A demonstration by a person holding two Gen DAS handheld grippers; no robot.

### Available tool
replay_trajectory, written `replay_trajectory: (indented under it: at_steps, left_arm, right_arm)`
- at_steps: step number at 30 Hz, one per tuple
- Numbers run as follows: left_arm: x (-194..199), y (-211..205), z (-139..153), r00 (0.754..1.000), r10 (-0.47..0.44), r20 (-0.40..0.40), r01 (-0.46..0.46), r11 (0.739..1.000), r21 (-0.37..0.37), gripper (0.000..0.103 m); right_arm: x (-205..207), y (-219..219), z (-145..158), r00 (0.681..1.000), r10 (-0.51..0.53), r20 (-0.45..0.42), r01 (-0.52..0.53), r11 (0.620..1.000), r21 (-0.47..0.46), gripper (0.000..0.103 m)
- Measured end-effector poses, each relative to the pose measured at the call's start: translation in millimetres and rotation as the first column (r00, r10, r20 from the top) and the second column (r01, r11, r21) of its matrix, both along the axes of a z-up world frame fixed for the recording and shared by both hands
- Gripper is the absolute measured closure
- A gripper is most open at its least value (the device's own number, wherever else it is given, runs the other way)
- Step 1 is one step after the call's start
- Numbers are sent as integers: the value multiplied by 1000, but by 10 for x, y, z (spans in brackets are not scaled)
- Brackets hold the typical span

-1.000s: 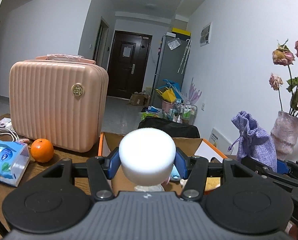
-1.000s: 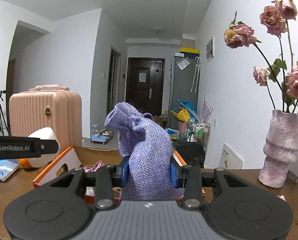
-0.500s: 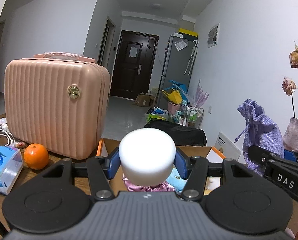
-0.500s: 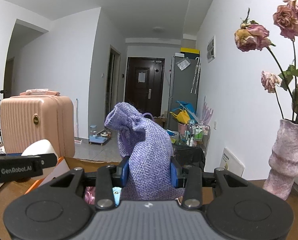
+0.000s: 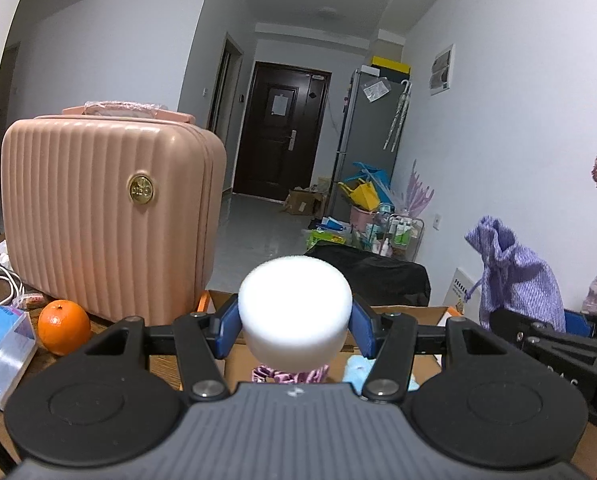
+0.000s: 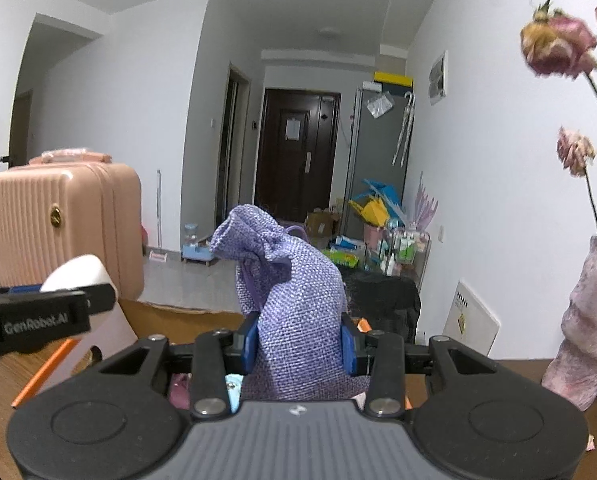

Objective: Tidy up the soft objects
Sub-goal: 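Carry the white sponge and lavender pouch to the cardboard box with both tools, then open both tools to release the sponge and pouch into the box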

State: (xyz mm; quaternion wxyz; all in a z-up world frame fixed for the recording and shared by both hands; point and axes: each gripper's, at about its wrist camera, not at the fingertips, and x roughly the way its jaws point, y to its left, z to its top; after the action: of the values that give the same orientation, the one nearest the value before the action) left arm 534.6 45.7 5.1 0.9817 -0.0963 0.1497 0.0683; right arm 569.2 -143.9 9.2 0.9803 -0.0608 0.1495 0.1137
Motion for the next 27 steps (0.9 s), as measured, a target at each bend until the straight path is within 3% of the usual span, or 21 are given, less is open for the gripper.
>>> replay_trajectory:
  at_steps: [13, 27]
  left_arm:
    - [249, 71, -208, 998, 39, -59, -37, 999, 24, 46]
    - [313, -23, -381, 996, 44, -78, -37, 995, 91, 46]
  right_arm:
    - [208, -112, -338, 999, -38, -12, 39, 994, 105, 64]
    - [247, -68, -398, 999, -46, -1, 46, 994, 99, 62]
